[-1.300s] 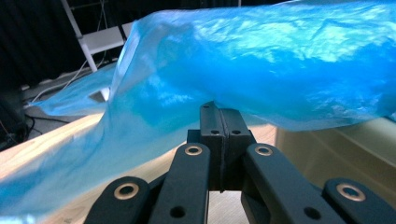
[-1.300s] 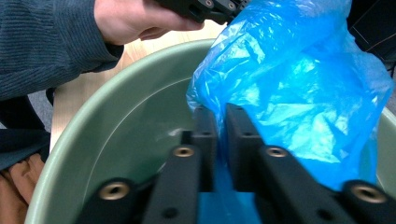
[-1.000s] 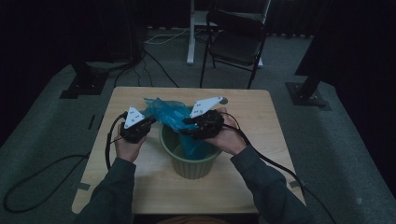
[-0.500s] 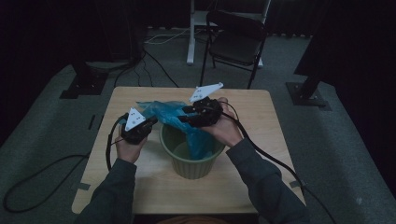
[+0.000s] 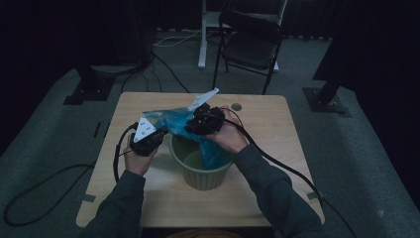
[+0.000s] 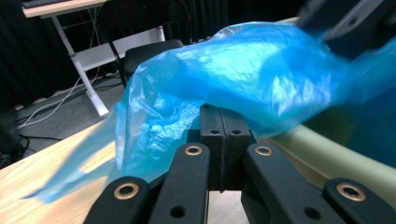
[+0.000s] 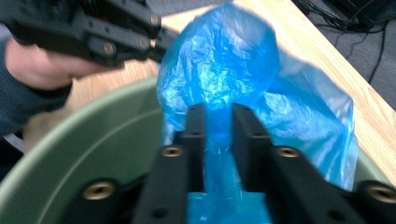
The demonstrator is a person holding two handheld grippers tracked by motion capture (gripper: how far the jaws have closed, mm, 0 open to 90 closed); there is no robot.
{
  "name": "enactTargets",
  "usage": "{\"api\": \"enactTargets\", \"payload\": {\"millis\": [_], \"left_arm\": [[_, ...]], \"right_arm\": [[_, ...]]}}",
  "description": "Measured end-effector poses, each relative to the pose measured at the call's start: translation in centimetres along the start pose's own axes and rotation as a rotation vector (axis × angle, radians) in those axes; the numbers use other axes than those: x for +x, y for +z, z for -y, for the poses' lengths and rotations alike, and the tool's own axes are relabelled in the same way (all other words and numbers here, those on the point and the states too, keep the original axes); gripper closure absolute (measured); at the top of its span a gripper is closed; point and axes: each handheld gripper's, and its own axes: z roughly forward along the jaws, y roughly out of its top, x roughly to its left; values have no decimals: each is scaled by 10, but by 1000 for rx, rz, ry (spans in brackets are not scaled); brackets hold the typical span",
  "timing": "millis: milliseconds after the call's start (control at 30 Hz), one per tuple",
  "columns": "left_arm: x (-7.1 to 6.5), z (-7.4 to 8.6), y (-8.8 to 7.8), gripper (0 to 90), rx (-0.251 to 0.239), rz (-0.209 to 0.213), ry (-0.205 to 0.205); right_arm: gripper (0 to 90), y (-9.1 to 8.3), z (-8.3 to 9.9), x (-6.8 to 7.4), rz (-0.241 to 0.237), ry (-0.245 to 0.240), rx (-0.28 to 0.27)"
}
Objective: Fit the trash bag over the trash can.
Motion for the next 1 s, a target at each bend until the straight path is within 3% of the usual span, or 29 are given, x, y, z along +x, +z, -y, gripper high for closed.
{"api": "enactTargets", "payload": {"millis": [67,300,533,633,767,1000], "left_arm": [[-1,0,-3,886,-6,3,0],[5,-4,-25,809,-59,-7,-19],[19,-13,-40,712,-102,-32,-65],[22,-21,-39,661,-108,-11,-74],[19,-30,-33,545,-113,7,-66],[14,-42,-30,474,-152,-9,-40]], "right_arm": [[860,-3,2,6,9,-30,12],[895,-12,7,22,50,-113,39],[898,-16,20,21,48,-100,20],[898,-18,25,21,45,-99,18],[898,-19,28,26,46,-115,31],[897,-18,29,30,48,-129,36]]}}
